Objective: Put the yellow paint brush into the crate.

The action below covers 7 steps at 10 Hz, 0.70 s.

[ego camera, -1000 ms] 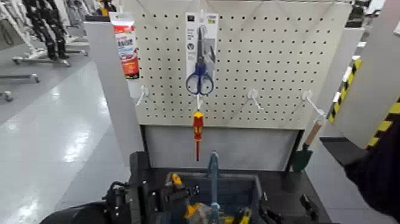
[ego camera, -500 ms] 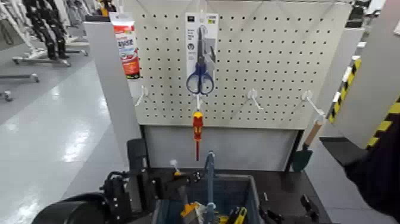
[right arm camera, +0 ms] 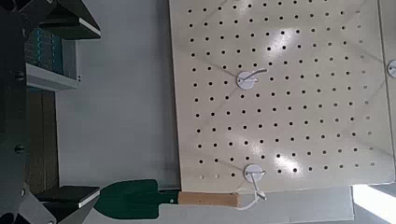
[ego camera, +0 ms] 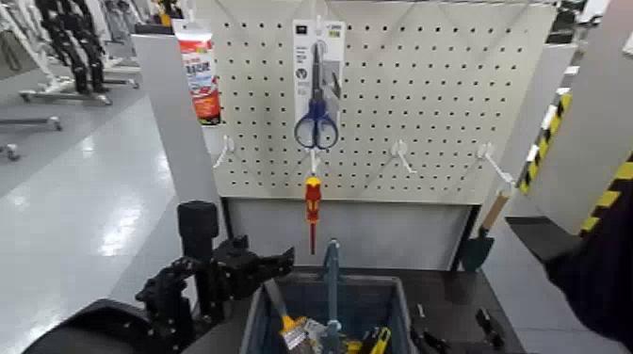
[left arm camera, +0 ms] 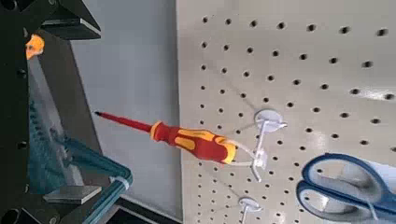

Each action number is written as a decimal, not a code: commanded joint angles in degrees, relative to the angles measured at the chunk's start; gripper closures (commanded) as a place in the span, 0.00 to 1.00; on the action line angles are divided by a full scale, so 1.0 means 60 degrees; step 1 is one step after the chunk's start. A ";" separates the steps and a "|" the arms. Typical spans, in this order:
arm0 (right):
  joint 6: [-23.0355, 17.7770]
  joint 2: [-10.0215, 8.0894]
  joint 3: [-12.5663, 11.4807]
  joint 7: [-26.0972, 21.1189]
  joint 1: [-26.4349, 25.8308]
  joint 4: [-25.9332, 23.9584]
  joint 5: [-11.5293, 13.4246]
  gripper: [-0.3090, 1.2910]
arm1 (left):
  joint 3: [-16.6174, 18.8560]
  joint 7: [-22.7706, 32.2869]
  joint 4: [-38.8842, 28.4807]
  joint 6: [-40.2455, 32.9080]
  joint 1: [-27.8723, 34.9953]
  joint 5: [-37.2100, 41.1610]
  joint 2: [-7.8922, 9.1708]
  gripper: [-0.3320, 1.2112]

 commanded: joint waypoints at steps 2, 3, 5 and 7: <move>-0.0015 0.0015 -0.0014 0.0000 0.0018 -0.0037 0.0000 0.27 | 0.0057 0.0287 -0.0275 -0.2122 0.1125 -0.1876 -0.0289 0.30; -0.0015 0.0000 -0.0014 0.0000 0.0032 -0.0022 -0.0014 0.27 | -0.0001 0.0346 -0.0187 -0.2722 0.1316 -0.2418 -0.0318 0.30; -0.0074 0.0015 -0.0029 0.0000 0.0062 -0.0037 -0.0014 0.27 | -0.0075 0.1064 0.0179 -0.4070 0.1960 -0.2975 -0.0332 0.30; -0.0176 0.0015 -0.0058 0.0014 0.0120 -0.0052 -0.0014 0.27 | -0.0221 0.2177 0.0385 -0.4964 0.2546 -0.3180 -0.0318 0.30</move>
